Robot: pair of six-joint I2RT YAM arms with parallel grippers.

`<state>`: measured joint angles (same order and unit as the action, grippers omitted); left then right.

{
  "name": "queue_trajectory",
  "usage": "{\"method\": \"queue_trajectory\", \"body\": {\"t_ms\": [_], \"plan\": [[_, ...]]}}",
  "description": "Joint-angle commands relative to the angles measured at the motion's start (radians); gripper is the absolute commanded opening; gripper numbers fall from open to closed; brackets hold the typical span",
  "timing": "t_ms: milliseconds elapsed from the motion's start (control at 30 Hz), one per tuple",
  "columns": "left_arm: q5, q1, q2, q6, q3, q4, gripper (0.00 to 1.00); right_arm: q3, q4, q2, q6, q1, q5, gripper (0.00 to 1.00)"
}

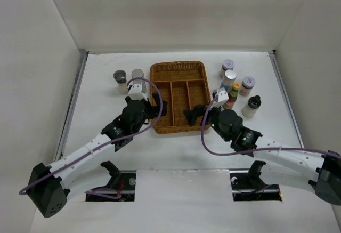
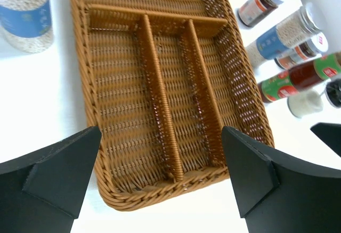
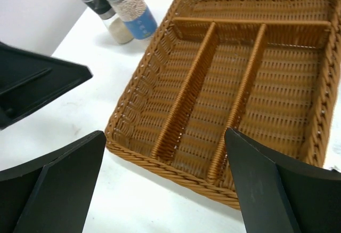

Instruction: Organize the condiment bottles

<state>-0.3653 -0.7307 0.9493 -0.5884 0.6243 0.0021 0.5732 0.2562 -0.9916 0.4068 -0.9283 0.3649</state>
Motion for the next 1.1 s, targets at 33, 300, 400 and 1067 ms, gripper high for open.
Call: {"method": "queue_trajectory", "body": {"t_ms": [33,300,400,1067], "plan": [[-0.035,0.035,-0.011,0.013,0.005,0.010,1.00,0.017,0.080,-0.021,-0.019,-0.039,-0.027,1.00],[-0.139,0.061,0.003,0.009,0.011,-0.005,1.00,0.011,0.170,-0.111,-0.063,-0.149,-0.050,1.00],[-0.159,0.084,0.011,0.016,0.032,-0.004,1.00,0.001,0.227,-0.163,-0.059,-0.204,-0.053,1.00],[-0.202,0.175,0.161,0.183,0.294,0.027,0.51,-0.016,0.327,-0.317,-0.039,-0.217,-0.142,0.64]]}}
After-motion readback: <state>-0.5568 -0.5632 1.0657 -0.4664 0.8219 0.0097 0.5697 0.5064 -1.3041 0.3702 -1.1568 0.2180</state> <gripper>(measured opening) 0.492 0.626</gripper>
